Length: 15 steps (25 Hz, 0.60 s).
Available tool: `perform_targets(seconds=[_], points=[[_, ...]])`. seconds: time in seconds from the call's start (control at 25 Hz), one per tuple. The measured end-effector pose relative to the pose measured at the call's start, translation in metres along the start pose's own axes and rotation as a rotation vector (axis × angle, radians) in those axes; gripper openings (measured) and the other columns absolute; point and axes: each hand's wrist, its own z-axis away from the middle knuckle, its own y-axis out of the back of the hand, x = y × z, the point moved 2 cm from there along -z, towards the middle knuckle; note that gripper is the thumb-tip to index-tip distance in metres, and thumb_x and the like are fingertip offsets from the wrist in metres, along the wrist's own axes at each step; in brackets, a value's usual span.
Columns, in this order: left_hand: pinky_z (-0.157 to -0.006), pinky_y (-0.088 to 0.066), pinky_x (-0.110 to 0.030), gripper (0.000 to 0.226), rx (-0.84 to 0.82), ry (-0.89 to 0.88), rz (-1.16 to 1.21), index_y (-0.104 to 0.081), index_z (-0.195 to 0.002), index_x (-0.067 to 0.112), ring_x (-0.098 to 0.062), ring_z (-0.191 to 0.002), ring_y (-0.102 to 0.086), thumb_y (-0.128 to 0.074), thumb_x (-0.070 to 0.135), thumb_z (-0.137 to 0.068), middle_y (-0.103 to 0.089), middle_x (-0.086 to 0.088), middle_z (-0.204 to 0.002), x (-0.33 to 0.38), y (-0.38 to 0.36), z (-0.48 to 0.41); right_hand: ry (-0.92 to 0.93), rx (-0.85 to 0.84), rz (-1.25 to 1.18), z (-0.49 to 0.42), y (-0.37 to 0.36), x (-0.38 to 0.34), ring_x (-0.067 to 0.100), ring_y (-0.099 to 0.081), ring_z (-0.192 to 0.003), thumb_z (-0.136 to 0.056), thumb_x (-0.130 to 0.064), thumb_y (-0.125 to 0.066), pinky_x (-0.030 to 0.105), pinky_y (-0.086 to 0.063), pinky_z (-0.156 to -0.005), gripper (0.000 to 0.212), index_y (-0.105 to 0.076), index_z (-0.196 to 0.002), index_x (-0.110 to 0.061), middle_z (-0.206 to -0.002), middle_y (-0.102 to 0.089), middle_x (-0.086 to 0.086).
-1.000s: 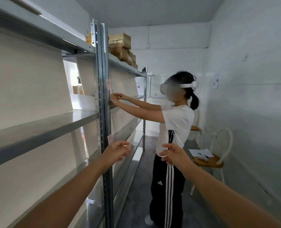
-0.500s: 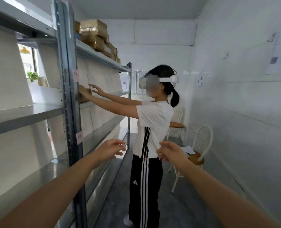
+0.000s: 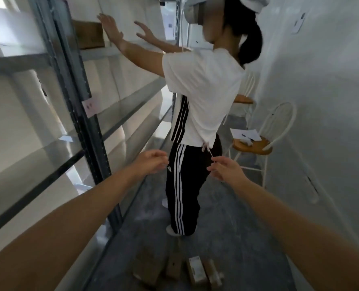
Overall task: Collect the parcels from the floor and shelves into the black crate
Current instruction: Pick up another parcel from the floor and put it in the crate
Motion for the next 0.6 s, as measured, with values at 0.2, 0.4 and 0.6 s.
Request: perform_targets(seconds=[0.2,0.4,0.6], points=[[-0.054,-0.045,-0.012,0.031,-0.061,0.13,-0.006,-0.054,-0.122,0.002,-0.003,-0.063,-0.058,-0.054,0.009,-0.092,-0.06,-0.011,-0.103,-0.058,0.004,-0.045,-0.131,0.055,-0.005,-0.038,-0.029,0.065,-0.001,-0.06,-0.044,-0.095,-0.003,-0.046,0.012,-0.047,-0.049,0.021,-0.052,-0.114,-0.001,-0.083,-0.061,0.011],[-0.058,-0.045,-0.015,0.028,-0.071,0.256,-0.006,-0.057,-0.119,0.002,-0.009,-0.068,-0.056,-0.054,0.008,-0.091,-0.061,-0.011,-0.097,-0.145,0.026,-0.106,-0.28,0.115,0.099,-0.081,-0.068,0.15,0.003,-0.06,-0.053,-0.09,0.001,-0.051,0.011,-0.046,-0.046,0.014,-0.056,-0.102,-0.004,-0.076,-0.059,0.005],[-0.062,-0.044,-0.02,0.019,-0.028,0.413,0.057,-0.061,-0.081,0.017,-0.013,-0.069,-0.055,-0.053,0.002,-0.09,-0.061,-0.01,-0.085,-0.286,0.008,-0.146,-0.471,-0.005,0.184,-0.109,-0.131,0.273,0.019,-0.06,-0.074,-0.091,-0.005,-0.051,0.018,-0.045,-0.061,0.024,-0.058,-0.113,-0.001,-0.092,-0.064,0.018]])
